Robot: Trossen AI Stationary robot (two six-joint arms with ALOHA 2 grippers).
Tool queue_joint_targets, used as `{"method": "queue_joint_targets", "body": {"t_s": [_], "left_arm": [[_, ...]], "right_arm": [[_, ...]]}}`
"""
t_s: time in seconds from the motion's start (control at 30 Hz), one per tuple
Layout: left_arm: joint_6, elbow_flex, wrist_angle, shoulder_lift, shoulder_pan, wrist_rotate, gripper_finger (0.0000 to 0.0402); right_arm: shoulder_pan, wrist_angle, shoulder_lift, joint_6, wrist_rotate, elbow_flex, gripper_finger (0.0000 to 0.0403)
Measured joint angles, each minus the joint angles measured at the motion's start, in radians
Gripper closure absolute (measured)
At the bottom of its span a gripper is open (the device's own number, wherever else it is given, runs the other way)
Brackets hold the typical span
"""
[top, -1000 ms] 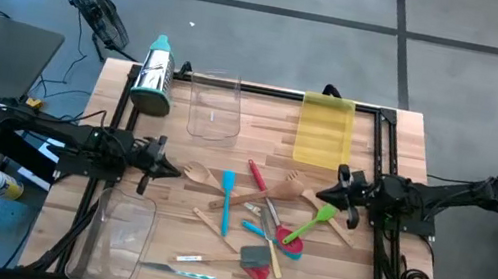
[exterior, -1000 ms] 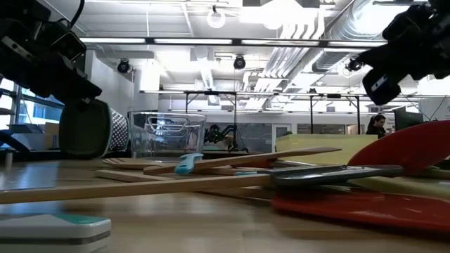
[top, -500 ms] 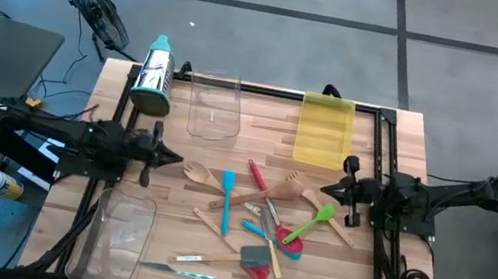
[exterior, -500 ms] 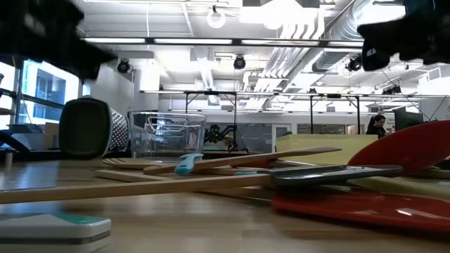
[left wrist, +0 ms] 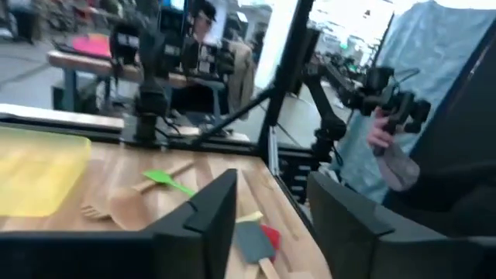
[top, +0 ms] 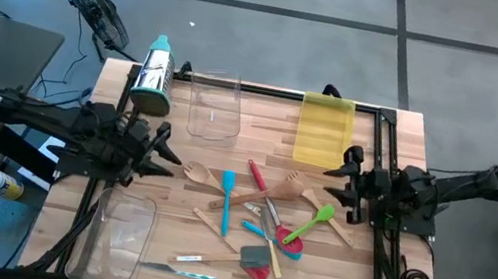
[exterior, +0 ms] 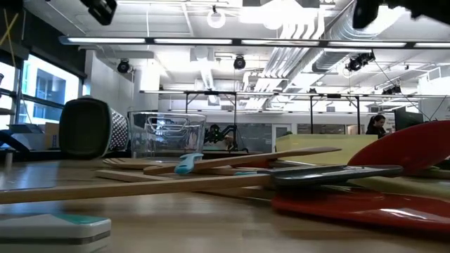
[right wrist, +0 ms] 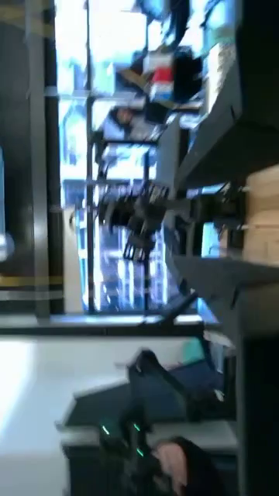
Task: Pick & Place Kitchen Items
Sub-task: Put the brown wooden serving spoon into the yellow bin
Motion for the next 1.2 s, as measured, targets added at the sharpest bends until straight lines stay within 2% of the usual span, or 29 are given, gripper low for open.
{"method": "queue_joint_targets", "body": {"t_s": [0.1, 0.2, 0.3, 0.43, 0.63, 0.7, 0.87, 1.03, 1.2], "left_arm": [[-0.084, 0.038, 0.018, 0.065, 0.000, 0.008, 0.0204], [-0.157, 0.074, 0.011, 0.107, 0.001, 0.047, 0.0189], [-0.173, 0.088, 0.011, 0.135, 0.000, 0.131, 0.0185], [-0.178, 0.091, 0.007, 0.147, 0.000, 0.192, 0.0184], [-0.205, 0.091, -0.052, 0.146, 0.000, 0.251, 0.0184], [-0.199, 0.091, -0.082, 0.146, 0.000, 0.254, 0.0184], [-0.184, 0.061, -0.092, 0.163, 0.000, 0.253, 0.0184], [-0.191, 0.037, -0.094, 0.185, 0.001, 0.245, 0.0184], [-0.162, 0.037, -0.083, 0.215, 0.001, 0.199, 0.0184]], "right_arm": [[0.060, -0.027, 0.112, -0.058, -0.022, 0.137, 0.0189], [0.132, -0.152, 0.214, -0.128, 0.006, 0.286, 0.0160], [0.199, -0.330, 0.324, -0.178, 0.147, 0.441, 0.0152], [0.256, -0.578, 0.468, -0.171, 0.371, 0.630, 0.0154], [0.272, -0.878, 0.645, -0.016, 0.686, 0.806, 0.0155], [0.248, -0.969, 0.692, 0.069, 0.734, 0.818, 0.0156], [0.185, -1.164, 0.792, 0.215, 0.746, 0.819, 0.0156], [0.173, -1.234, 0.891, 0.164, 0.728, 0.819, 0.0156], [0.171, -1.219, 0.960, 0.232, 0.580, 0.819, 0.0156]]}}
